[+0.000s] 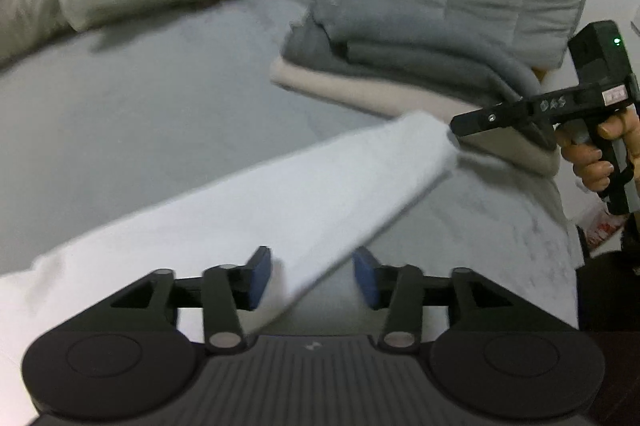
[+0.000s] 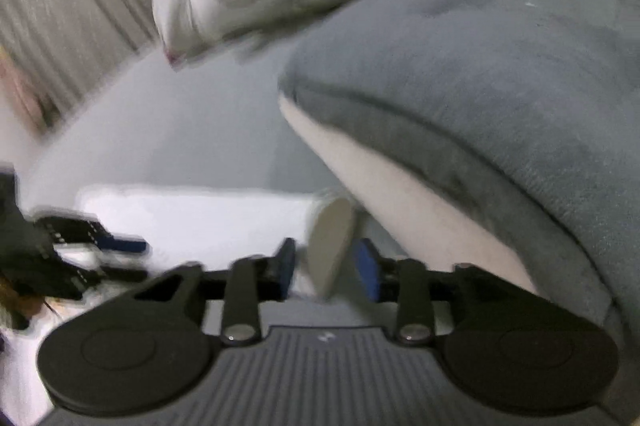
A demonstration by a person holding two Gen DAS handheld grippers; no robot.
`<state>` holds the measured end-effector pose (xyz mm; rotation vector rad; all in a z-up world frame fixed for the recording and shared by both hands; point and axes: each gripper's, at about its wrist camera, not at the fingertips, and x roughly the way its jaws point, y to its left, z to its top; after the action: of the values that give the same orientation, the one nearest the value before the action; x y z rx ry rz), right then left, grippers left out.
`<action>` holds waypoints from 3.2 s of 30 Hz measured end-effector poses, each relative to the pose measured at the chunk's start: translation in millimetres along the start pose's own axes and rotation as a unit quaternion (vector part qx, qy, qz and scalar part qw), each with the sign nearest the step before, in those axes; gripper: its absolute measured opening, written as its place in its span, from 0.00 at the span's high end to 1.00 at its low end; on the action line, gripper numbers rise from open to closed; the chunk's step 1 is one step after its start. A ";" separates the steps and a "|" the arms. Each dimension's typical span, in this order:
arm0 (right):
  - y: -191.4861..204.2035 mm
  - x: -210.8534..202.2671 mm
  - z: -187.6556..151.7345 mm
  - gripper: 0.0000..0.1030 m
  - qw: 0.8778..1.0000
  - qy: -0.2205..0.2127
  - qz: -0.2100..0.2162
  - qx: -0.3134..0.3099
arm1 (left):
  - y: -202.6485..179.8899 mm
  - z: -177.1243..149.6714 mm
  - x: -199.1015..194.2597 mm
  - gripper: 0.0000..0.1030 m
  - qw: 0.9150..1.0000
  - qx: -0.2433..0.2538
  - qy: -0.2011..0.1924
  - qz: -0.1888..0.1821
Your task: Fold clothes
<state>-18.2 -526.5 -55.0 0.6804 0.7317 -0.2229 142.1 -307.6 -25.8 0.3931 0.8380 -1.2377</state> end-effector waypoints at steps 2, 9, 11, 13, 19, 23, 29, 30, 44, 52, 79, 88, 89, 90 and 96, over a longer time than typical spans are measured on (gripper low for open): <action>-4.1 15.7 1.2 0.51 0.999 0.012 -0.003 0.031 | 12.7 -3.6 2.1 0.52 0.999 -0.040 -0.009 0.011; 23.8 57.0 -4.9 0.96 0.997 -0.021 -0.070 -0.019 | 18.3 -15.2 18.4 0.52 0.995 -0.078 -0.038 0.040; 29.6 50.0 -4.5 0.96 0.996 -0.053 -0.068 -0.035 | 15.8 -13.5 15.1 0.52 0.993 -0.089 -0.066 0.037; 40.7 33.6 -2.9 0.98 0.990 -0.107 -0.070 -0.062 | 14.0 -16.6 8.5 0.52 0.990 -0.098 -0.093 0.030; 60.5 61.1 -5.4 0.95 0.970 -0.120 -0.157 -0.143 | -5.4 -22.0 41.6 0.50 0.990 -0.074 -0.086 0.079; 64.7 66.8 -7.2 0.82 0.959 -0.110 -0.191 -0.177 | -14.6 -15.2 31.8 0.48 0.989 -0.073 -0.079 0.098; 56.4 40.0 -10.6 0.44 0.968 -0.145 -0.171 -0.116 | -18.3 -48.3 -40.0 0.33 0.978 -0.101 -0.111 0.147; 54.3 37.9 -10.5 0.42 0.971 -0.142 -0.165 -0.099 | -16.3 -62.9 -56.0 0.33 0.973 -0.125 -0.114 0.158; 77.9 21.1 -59.1 0.35 0.988 -0.087 -0.124 -0.034 | -24.8 -170.5 -153.9 0.25 0.882 -0.312 -0.030 0.352; 90.7 26.5 -79.2 0.33 0.992 -0.063 -0.112 0.004 | -34.9 -188.2 -171.9 0.23 0.889 -0.276 -0.004 0.366; 237.3 -31.0 -275.3 0.33 0.962 0.005 0.033 -0.271 | -89.1 -349.1 -237.0 0.08 0.863 -0.316 -0.035 0.393; 224.2 -65.5 -297.9 0.20 0.970 0.010 -0.013 -0.242 | -142.1 -341.2 -258.5 0.02 0.830 -0.368 -0.033 0.417; 223.0 -72.7 -298.7 0.11 0.972 0.007 -0.015 -0.235 | -144.0 -341.5 -259.0 0.01 0.830 -0.368 -0.034 0.418; 221.2 -82.9 -299.1 0.06 0.974 0.002 -0.016 -0.226 | -158.2 -336.9 -262.2 0.01 0.827 -0.363 -0.037 0.427; 225.0 -124.2 -304.0 0.00 0.966 -0.008 -0.055 -0.252 | -193.9 -317.6 -267.2 0.01 0.820 -0.362 -0.047 0.442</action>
<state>-180.4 -164.3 -24.7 0.1524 0.7720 -0.1341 -171.9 25.1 -1.7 0.0558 0.8238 -0.0274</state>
